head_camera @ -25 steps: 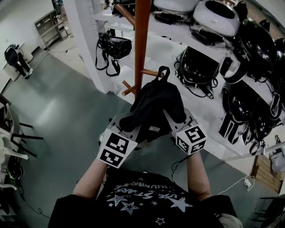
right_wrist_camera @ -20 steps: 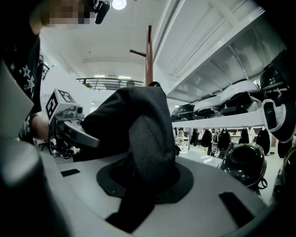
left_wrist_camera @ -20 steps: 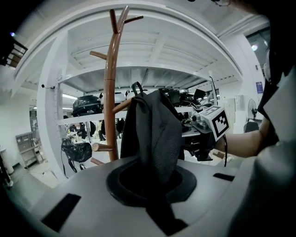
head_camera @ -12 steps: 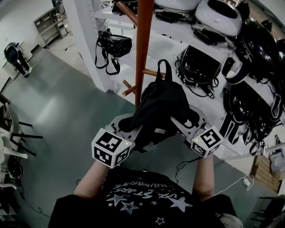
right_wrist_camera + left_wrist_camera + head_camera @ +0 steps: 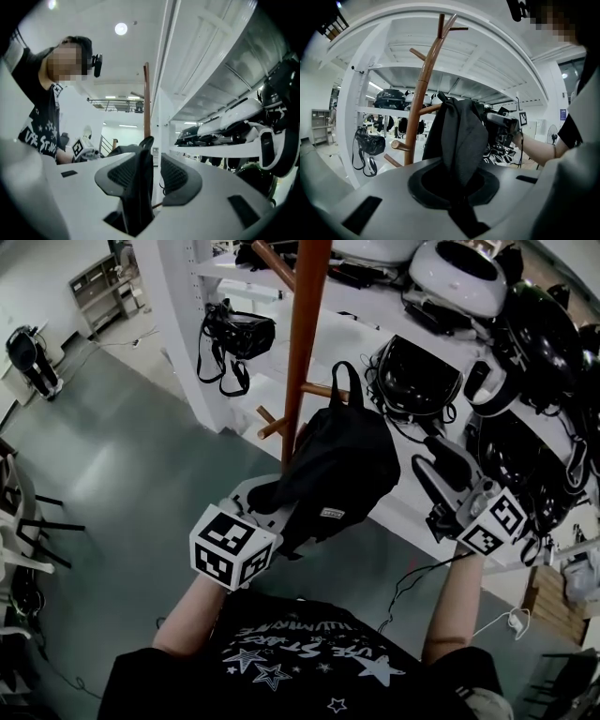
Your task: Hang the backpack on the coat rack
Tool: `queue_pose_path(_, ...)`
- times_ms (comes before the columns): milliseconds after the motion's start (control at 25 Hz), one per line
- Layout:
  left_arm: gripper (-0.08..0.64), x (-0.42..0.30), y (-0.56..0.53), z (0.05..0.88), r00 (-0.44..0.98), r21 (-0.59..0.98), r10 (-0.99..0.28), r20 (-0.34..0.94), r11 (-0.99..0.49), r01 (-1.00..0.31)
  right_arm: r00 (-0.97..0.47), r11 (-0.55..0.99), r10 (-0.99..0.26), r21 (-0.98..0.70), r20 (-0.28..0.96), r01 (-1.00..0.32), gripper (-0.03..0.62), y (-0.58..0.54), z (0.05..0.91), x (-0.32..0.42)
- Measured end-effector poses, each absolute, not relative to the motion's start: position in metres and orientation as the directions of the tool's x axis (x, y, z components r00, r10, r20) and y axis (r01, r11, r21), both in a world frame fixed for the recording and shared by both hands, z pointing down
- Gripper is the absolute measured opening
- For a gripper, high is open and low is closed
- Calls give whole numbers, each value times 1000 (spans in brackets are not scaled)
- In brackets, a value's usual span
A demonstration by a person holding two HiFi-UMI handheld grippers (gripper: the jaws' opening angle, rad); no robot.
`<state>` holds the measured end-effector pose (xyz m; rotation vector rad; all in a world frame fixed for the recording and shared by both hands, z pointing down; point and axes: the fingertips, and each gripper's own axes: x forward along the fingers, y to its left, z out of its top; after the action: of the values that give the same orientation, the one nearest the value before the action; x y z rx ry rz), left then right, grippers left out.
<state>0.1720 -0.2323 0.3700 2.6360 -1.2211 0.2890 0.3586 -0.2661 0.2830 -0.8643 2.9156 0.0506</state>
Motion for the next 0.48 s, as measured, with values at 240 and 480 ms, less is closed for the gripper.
queue_pose_path(240, 51, 166, -231, 371, 615, 86, -735, 285, -619, -780, -889, 893, -448, -86, -94, -441, 158, -306, 239, 323)
queue_pose_path(480, 51, 163, -228, 370, 614, 86, -734, 290, -619, -781, -960, 940, -278, -199, 31, -278, 160, -328, 235, 267)
